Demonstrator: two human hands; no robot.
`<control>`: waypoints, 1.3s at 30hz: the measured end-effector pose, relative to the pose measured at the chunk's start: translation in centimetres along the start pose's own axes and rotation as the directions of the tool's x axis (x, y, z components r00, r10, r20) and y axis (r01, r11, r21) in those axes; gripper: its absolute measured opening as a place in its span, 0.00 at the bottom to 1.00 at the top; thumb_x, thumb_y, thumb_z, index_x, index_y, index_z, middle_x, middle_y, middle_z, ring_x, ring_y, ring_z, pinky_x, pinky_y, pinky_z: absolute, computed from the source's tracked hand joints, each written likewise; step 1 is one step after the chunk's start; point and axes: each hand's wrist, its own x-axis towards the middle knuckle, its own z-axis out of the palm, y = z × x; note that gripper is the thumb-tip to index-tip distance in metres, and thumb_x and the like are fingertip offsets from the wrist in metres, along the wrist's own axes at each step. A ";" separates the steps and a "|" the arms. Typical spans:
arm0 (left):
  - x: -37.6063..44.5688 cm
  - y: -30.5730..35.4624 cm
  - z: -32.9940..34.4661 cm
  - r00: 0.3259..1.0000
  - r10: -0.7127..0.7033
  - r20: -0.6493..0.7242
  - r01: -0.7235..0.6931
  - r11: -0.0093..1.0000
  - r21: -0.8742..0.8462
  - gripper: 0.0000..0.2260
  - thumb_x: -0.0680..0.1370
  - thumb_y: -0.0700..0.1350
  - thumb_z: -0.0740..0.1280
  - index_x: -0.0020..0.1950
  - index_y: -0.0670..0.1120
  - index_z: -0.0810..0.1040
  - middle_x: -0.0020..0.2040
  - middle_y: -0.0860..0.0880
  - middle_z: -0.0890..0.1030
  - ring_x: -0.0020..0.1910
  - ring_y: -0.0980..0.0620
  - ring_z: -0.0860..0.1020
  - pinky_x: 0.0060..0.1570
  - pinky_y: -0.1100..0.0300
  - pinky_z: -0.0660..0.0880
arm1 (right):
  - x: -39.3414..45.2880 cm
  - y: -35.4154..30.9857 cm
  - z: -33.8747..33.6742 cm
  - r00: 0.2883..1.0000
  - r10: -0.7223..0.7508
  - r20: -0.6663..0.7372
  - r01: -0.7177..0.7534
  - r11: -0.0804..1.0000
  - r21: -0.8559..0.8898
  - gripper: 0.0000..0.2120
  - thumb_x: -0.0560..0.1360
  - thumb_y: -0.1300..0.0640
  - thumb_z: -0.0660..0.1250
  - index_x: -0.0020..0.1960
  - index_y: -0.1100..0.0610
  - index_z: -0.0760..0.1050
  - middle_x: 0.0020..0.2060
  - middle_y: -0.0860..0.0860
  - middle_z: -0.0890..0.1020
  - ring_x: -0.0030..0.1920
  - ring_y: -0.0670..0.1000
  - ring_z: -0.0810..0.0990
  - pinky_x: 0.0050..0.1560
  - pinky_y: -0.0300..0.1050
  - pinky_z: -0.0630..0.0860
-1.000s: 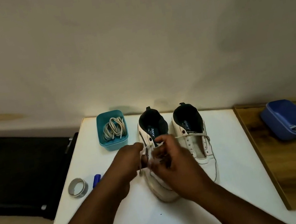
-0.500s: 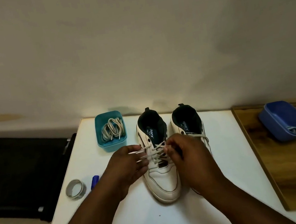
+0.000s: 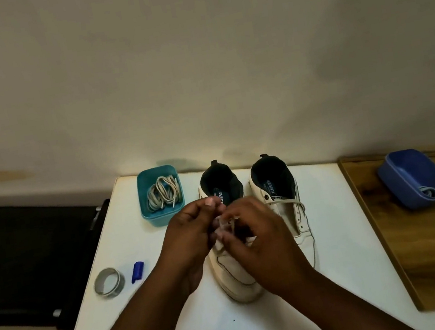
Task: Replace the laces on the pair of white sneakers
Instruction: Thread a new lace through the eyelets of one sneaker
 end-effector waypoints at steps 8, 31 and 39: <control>-0.3 -1.3 0.9 0.993 0.099 0.064 -0.112 0.958 0.263 0.10 0.82 0.43 0.67 0.61 0.51 0.82 0.52 0.49 0.87 0.48 0.55 0.86 0.50 0.59 0.83 | 0.6 0.5 0.0 0.932 0.258 -0.256 -0.194 0.949 0.250 0.09 0.80 0.62 0.69 0.53 0.48 0.80 0.49 0.42 0.83 0.52 0.46 0.84 0.52 0.44 0.82; 3.0 -3.2 1.3 0.776 0.630 0.035 -0.298 0.316 0.901 0.07 0.79 0.54 0.69 0.54 0.58 0.84 0.55 0.53 0.78 0.59 0.50 0.74 0.57 0.48 0.71 | 0.7 3.0 0.8 0.873 0.361 -0.329 -0.448 0.860 -0.245 0.11 0.77 0.40 0.70 0.54 0.44 0.81 0.50 0.40 0.80 0.49 0.43 0.79 0.46 0.43 0.76; 4.4 -4.2 1.5 0.755 0.654 0.044 -0.252 0.227 0.941 0.04 0.77 0.55 0.72 0.49 0.59 0.85 0.69 0.52 0.72 0.78 0.42 0.60 0.72 0.39 0.54 | 1.2 4.1 1.5 0.835 0.469 -0.287 -0.485 0.874 0.017 0.09 0.77 0.45 0.66 0.51 0.44 0.83 0.42 0.38 0.84 0.44 0.40 0.83 0.47 0.49 0.82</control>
